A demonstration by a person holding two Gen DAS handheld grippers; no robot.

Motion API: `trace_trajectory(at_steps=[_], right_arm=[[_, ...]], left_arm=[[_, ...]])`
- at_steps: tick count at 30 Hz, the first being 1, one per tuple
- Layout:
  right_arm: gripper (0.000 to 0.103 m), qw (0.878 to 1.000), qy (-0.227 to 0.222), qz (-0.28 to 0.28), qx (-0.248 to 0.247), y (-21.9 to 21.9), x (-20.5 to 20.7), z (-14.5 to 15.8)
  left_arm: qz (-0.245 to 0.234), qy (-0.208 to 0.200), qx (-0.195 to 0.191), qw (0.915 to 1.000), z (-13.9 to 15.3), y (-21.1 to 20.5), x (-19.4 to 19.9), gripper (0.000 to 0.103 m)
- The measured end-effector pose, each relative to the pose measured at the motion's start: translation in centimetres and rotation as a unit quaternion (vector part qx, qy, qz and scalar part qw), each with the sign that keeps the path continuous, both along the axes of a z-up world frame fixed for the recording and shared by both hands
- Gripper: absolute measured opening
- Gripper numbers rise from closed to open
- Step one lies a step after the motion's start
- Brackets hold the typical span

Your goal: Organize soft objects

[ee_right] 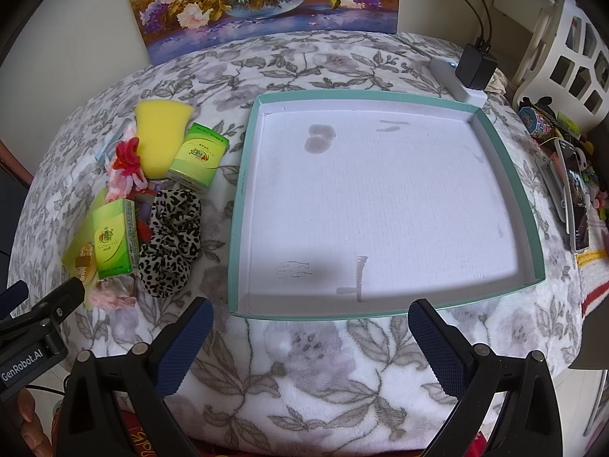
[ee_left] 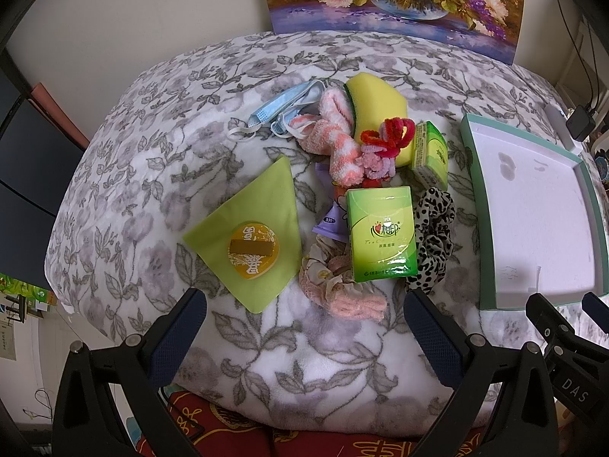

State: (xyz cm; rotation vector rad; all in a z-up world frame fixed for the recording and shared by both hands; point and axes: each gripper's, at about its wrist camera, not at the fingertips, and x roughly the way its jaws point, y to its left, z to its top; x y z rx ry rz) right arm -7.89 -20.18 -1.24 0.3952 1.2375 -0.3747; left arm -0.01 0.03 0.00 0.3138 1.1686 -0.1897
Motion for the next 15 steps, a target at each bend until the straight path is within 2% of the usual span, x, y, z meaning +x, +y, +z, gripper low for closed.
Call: trace_trajectory(at_steps=[8, 12, 15], right_arm=[[0.103, 1.000, -0.011, 0.000, 0.007, -0.1, 0.3, 0.3], [0.103, 0.999, -0.045, 0.003, 0.016, 0.1, 1.2, 1.3], [0.103, 0.998, -0.064, 0.009, 0.027, 0.5, 2.1, 1.8]], left_arm=[[0.009, 0.006, -0.014, 0.9999, 0.1, 0.3, 0.5, 0.103], [0.037, 0.015, -0.050, 0.9979, 0.2, 1.8, 1.5, 0.103], [0.071, 0.018, -0.060, 0.9955, 0.1, 3.2, 2.8, 0.103]])
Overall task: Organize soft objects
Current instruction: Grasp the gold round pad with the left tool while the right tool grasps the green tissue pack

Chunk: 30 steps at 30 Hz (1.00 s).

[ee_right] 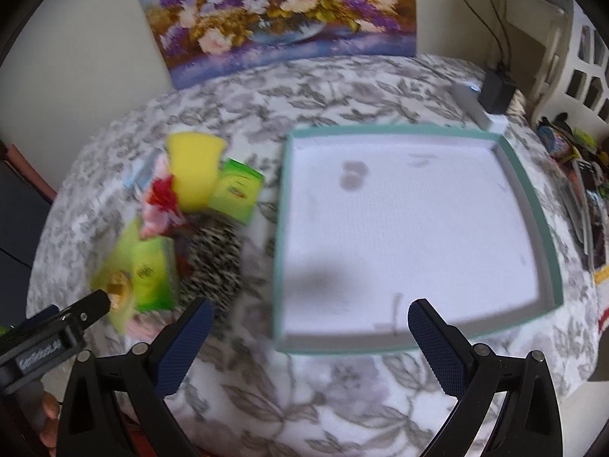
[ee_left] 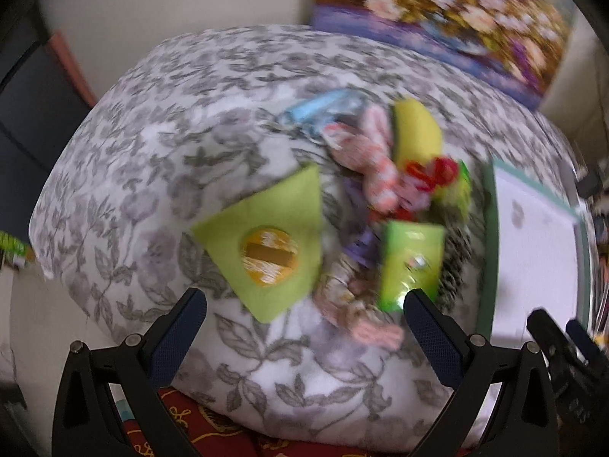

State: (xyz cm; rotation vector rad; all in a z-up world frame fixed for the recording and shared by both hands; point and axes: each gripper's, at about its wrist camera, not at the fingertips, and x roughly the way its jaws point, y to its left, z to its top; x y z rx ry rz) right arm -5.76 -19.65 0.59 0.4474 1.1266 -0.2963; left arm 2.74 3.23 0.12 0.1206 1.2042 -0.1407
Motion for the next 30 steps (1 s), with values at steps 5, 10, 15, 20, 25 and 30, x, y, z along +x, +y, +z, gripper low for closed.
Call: trace_trajectory(at_steps=[5, 10, 15, 20, 25, 30], right_arm=[[0.103, 0.999, -0.029, 0.023, 0.031, 1.5, 2.0, 0.8], [0.103, 0.997, -0.035, 0.058, 0.036, 4.0, 4.2, 0.8], [0.103, 0.996, -0.020, 0.074, 0.051, 6.0, 6.2, -0.4], [0.103, 0.995, -0.012, 0.085, 0.059, 7.6, 7.3, -1.1], [0.101, 0.993, -0.010, 0.099, 0.061, 9.0, 8.0, -1.4], [0.092, 0.992, -0.006, 0.109, 0.070, 9.7, 8.4, -1.9]], left_arm=[[0.050, 0.011, -0.041, 0.9978, 0.7, 2.3, 1.9, 0.103], [0.083, 0.022, -0.049, 0.9951, 0.4, 3.9, 3.6, 0.103], [0.113, 0.038, -0.065, 0.9907, -1.3, 5.9, 4.6, 0.103], [0.137, 0.054, -0.070, 0.9866, -3.3, 7.7, 5.1, 0.103], [0.135, 0.073, -0.063, 0.9861, -4.5, 8.1, 5.4, 0.103], [0.122, 0.085, -0.046, 0.9878, -5.1, 7.2, 5.5, 0.103]])
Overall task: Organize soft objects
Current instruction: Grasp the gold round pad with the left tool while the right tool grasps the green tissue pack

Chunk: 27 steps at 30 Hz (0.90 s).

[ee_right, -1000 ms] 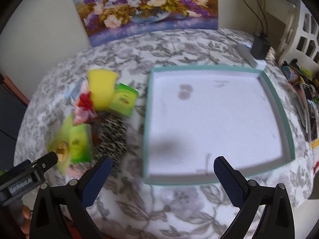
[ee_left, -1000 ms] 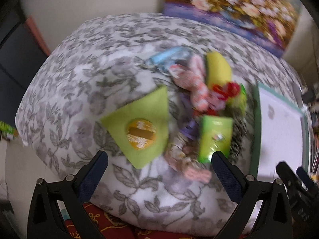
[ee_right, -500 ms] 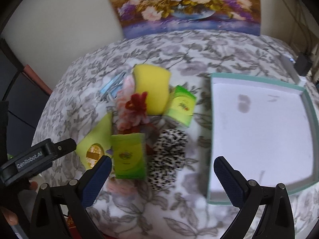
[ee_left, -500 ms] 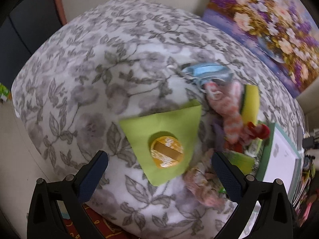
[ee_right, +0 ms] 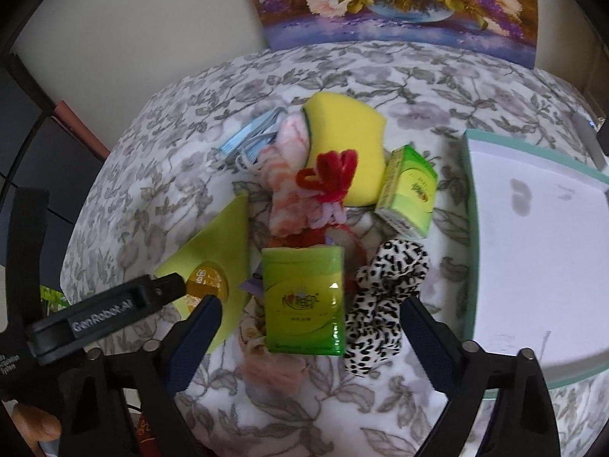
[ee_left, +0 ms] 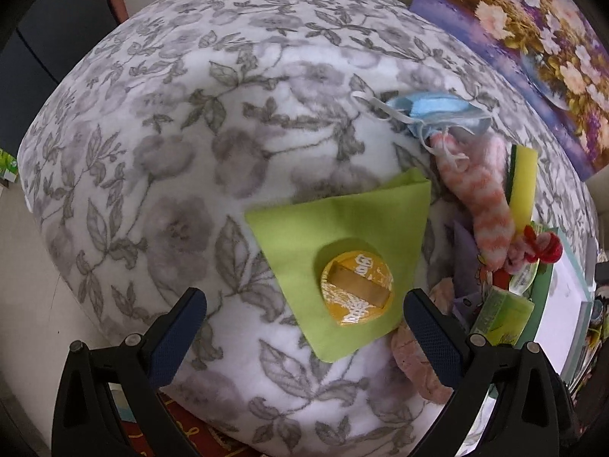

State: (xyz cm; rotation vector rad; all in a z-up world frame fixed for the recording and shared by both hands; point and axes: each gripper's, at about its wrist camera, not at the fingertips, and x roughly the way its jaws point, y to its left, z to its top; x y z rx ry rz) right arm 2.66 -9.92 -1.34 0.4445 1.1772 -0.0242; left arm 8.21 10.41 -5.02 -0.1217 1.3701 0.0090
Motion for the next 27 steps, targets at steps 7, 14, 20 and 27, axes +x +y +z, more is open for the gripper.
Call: trace_trajectory(at_steps=[7, 14, 20, 27], right_arm=[[0.088, 1.000, 0.009, 0.000, 0.002, 0.2, 0.3, -0.8], [0.082, 1.000, 0.014, 0.011, 0.001, 0.6, 0.6, -1.5], [0.071, 1.000, 0.019, 0.019, -0.009, 1.0, 0.8, -2.0], [0.058, 1.000, 0.020, 0.018, -0.003, 0.6, 0.7, -2.0]], left_arm=[[-0.016, 0.003, -0.002, 0.9999, -1.0, -0.7, -0.1, 0.102], [-0.003, -0.001, -0.009, 0.9999, -1.3, -0.4, 0.2, 0.102], [-0.014, -0.014, -0.006, 0.9998, -1.2, -1.4, 0.6, 0.102], [-0.033, -0.018, 0.009, 0.9993, -1.5, -3.1, 1.1, 0.099]])
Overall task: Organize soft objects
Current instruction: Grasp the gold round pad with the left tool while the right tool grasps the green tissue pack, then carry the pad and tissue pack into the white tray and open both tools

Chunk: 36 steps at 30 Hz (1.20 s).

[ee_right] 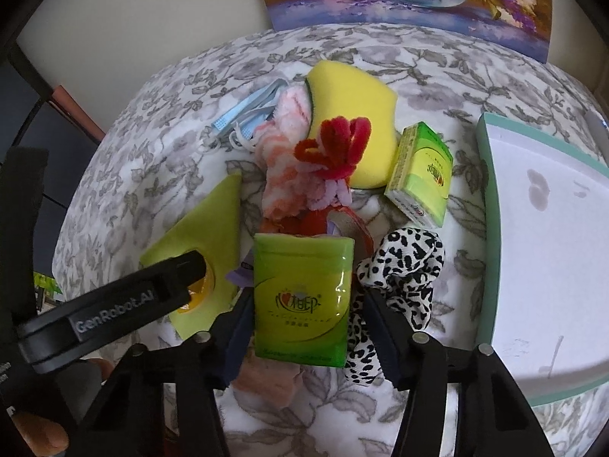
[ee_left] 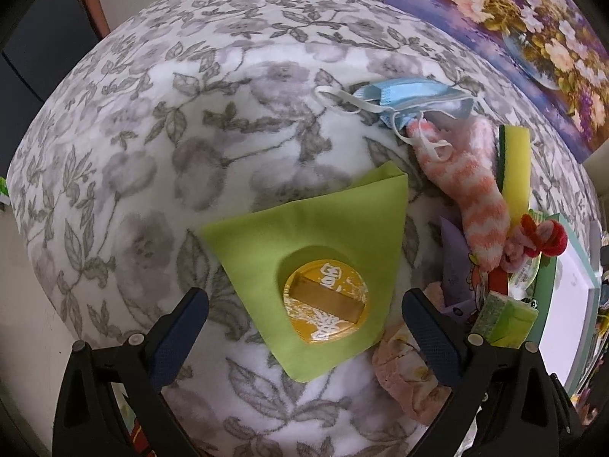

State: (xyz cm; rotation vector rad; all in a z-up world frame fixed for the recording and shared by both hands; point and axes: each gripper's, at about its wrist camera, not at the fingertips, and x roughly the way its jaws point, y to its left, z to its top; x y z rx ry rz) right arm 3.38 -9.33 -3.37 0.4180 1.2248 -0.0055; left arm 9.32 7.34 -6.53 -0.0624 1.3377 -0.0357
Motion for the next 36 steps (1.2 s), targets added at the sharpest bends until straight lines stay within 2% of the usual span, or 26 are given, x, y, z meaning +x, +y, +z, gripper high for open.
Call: trace_trajectory(at_steps=[6, 10, 15, 17, 23, 36], right_arm=[[0.052, 1.000, 0.000, 0.001, 0.009, -0.3, -0.2, 0.2], [0.052, 1.000, 0.002, 0.000, 0.010, -0.6, -0.3, 0.2], [0.052, 1.000, 0.003, 0.001, 0.011, -0.7, -0.4, 0.2], [0.052, 1.000, 0.004, 0.001, 0.012, -0.7, -0.4, 0.1], [0.052, 1.000, 0.005, 0.002, 0.016, -0.8, -0.4, 0.1], [0.051, 1.000, -0.009, -0.005, 0.023, -1.8, -1.1, 1.6]], left_arm=[[-0.012, 0.003, 0.012, 0.9999, -0.5, -0.9, 0.4, 0.084], [-0.015, 0.011, 0.015, 0.9997, -1.2, -1.3, 0.7, 0.062], [-0.018, 0.026, 0.000, 0.9995, -2.4, -1.8, 0.8, 0.050], [-0.020, 0.029, -0.009, 0.9993, -2.6, -1.8, 0.8, 0.050], [-0.022, 0.022, -0.004, 0.9995, -2.6, -1.8, 0.5, 0.050], [-0.022, 0.000, -0.005, 0.9997, 0.5, -1.0, -1.2, 0.049]])
